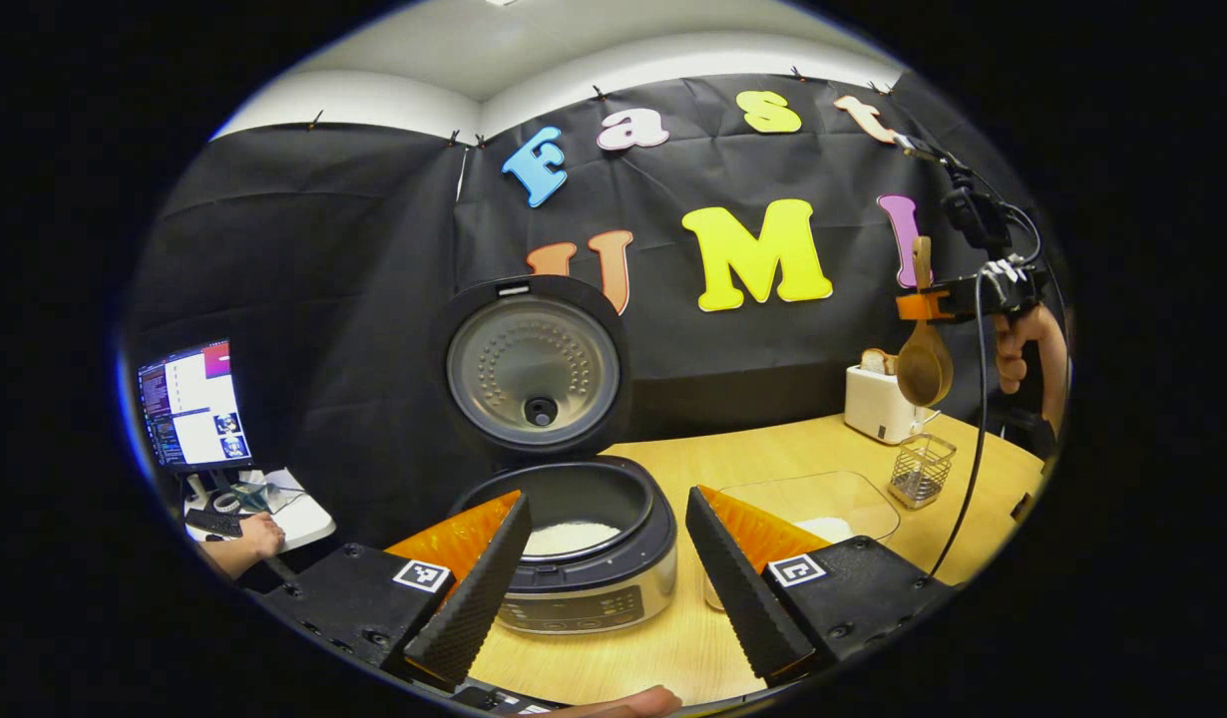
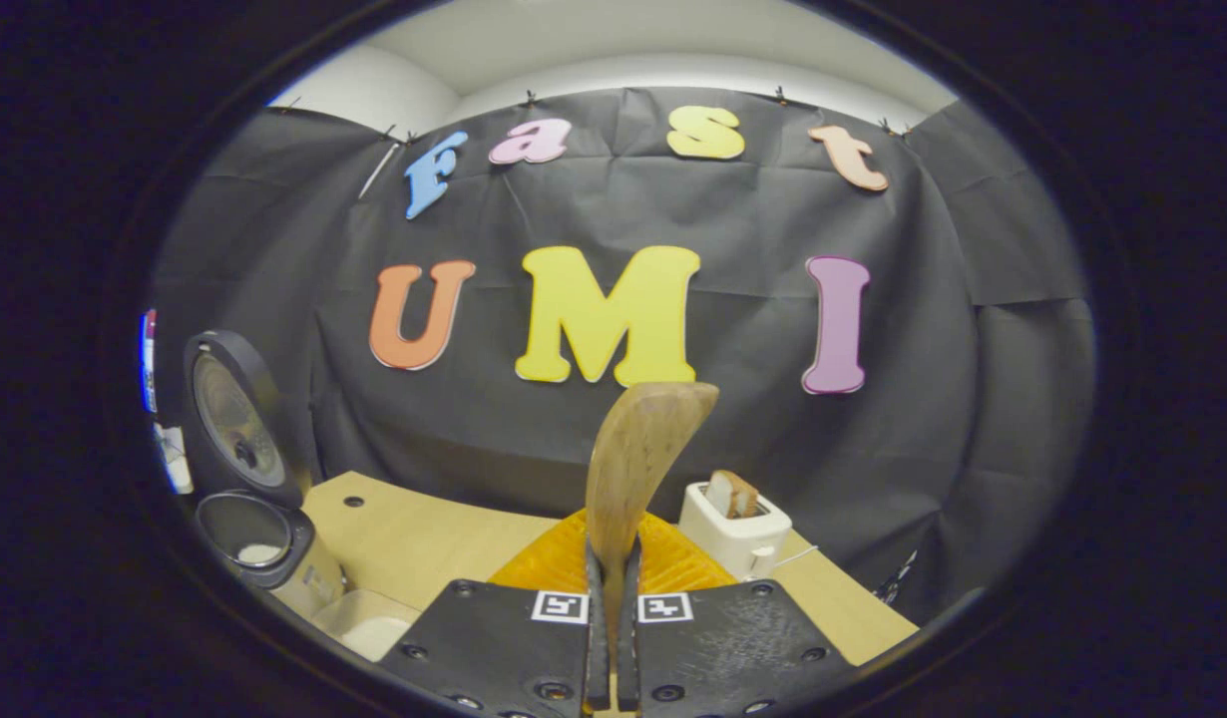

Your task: Close the left gripper, press the button to open the rice cooker; take a wooden spoon from the chopstick holder with the right hand, scoop a spoonful of rice and pour it into the rice cooker, then put the wooden spoon back into the chopstick holder.

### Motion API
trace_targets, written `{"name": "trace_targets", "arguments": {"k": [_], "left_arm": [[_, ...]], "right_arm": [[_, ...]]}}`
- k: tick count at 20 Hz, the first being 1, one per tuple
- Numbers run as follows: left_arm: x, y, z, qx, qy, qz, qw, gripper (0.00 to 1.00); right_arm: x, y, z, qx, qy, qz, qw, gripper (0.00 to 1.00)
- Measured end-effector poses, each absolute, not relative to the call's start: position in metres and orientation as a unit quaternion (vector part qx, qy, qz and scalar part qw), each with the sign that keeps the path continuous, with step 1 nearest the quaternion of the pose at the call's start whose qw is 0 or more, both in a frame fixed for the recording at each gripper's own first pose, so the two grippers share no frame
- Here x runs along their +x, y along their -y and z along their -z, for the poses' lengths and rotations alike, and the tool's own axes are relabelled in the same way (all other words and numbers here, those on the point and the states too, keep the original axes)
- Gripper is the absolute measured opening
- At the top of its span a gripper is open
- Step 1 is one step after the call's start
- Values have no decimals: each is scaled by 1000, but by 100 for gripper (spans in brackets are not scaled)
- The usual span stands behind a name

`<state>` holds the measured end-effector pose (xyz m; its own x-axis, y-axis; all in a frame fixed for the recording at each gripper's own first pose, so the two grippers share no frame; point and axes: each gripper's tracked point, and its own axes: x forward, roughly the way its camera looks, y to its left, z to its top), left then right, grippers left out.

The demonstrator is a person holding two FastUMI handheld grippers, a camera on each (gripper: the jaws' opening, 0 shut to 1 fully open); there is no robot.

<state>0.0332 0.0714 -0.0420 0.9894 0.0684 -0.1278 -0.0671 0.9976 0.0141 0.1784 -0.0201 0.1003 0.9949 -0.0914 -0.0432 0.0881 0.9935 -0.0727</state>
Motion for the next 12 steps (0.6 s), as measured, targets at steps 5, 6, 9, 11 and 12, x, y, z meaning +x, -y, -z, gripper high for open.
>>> {"name": "trace_targets", "arguments": {"k": [5,6,9,11,12], "left_arm": [[33,-66,40,9,-62,-27,998,100],[34,-66,40,9,-62,-26,998,100],[34,-65,42,4,-66,-24,998,99],[36,-66,43,5,-69,-26,997,100],[35,-67,45,5,-71,-27,997,100]], "right_arm": [[191,58,-67,-33,-46,81,995,4],[194,64,-59,-31,-53,86,994,4],[202,77,-44,-35,-74,102,991,4],[207,82,-28,-29,-91,104,990,6],[208,83,-19,-19,-101,100,990,6]]}}
